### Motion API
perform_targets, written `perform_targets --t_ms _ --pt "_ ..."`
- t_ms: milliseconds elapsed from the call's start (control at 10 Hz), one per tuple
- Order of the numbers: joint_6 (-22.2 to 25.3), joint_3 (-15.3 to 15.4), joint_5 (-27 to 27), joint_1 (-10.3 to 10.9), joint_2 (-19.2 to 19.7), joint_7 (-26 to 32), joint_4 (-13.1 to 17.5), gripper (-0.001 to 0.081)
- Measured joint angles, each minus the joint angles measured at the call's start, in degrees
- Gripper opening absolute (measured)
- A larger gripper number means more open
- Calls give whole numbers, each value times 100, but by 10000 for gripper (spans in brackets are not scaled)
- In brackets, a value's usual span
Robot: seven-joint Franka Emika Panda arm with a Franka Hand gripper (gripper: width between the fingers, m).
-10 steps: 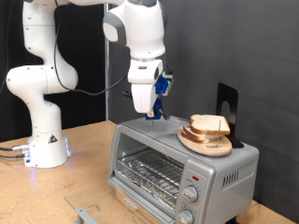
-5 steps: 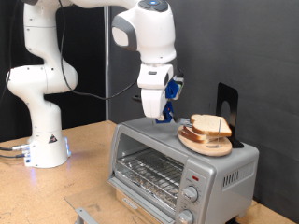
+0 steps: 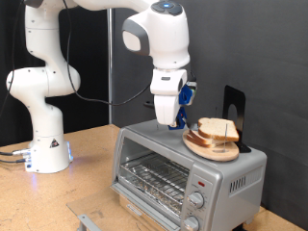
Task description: Make a piece of toast with the oven
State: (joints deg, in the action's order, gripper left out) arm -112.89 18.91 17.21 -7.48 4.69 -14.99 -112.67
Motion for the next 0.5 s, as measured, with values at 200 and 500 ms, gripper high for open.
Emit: perform_targets --t_ms 200,500 --pt "0 13 -6 9 61 -129 90 468" --pt "-1013 20 -387 40 128 -484 -30 468"
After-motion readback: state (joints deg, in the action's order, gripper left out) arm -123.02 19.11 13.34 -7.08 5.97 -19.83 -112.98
